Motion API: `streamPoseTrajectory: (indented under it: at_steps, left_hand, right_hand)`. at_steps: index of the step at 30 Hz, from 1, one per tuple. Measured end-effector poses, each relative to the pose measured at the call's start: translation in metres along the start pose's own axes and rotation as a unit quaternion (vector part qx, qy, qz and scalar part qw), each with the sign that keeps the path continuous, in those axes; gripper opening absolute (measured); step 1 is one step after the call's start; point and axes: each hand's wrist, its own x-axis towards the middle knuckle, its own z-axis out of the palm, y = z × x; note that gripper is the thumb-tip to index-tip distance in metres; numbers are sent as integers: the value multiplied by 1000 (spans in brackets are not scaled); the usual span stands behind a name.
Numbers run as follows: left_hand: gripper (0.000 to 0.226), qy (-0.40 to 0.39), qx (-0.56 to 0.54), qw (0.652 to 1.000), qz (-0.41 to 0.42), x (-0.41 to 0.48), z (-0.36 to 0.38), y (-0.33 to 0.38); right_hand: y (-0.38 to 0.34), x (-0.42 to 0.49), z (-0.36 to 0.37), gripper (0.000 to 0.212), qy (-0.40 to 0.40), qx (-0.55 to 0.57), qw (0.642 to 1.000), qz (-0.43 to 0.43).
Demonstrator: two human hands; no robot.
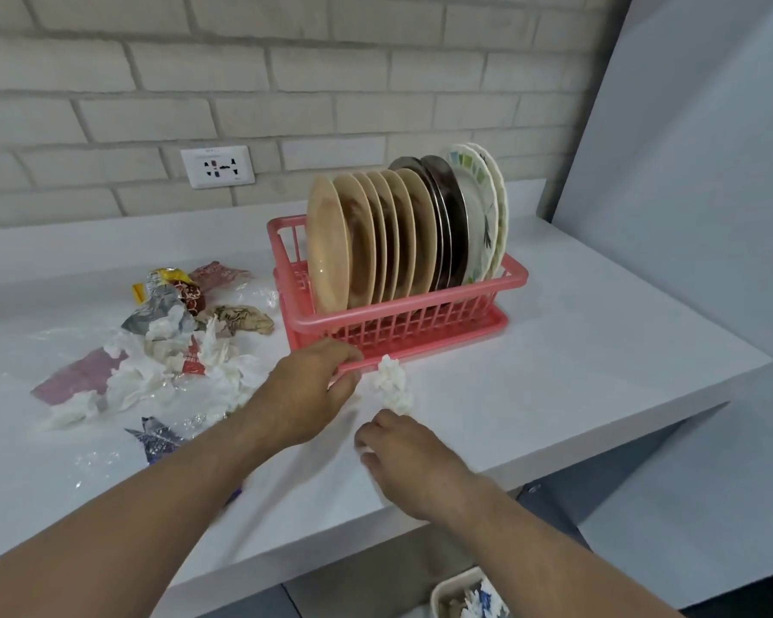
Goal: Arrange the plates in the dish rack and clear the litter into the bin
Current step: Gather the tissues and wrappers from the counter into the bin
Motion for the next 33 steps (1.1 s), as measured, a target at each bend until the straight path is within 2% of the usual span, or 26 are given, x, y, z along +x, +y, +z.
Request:
streamPoseTrajectory:
  at_steps: [6, 9, 12, 15, 21, 24, 25, 27, 30, 33]
  left_hand:
    - [32, -90, 18, 994, 66, 14, 40, 9]
    - [38, -140, 92, 981, 95, 16, 63, 17]
    - [29, -148, 180, 965, 118, 15, 74, 27]
    - [21, -159, 206, 958, 119, 7, 77, 31]
    - [24, -113, 182, 975, 54, -19, 60, 14]
    - [19, -64, 159, 985, 34, -28, 48, 7]
    - [19, -46, 154, 986, 31, -31, 46, 5]
    - [19, -21, 154, 988, 24, -34, 42, 2]
    - [12, 3, 167, 986, 9, -34, 36, -4]
    - [16, 5, 147, 989, -9, -33, 32, -6]
  right_hand:
    - [48, -34, -14, 28, 24, 56, 995, 74]
    - [77, -43, -23, 29, 31, 103, 984, 139]
    - [93, -43, -29, 24, 31, 138, 976, 166]
    - [95, -33, -34, 24, 33, 153, 974, 161]
    - [74, 6, -47, 24, 56, 210, 965, 148]
    - [58, 29, -45, 61, 81, 169, 966, 180]
    - [54, 36, -42, 66, 88, 158, 965, 191]
    - [48, 47, -34, 62, 95, 133, 964, 208]
    - [43, 54, -26, 42, 95, 103, 968, 209]
    - [44, 52, -24, 37, 75, 106, 970, 204]
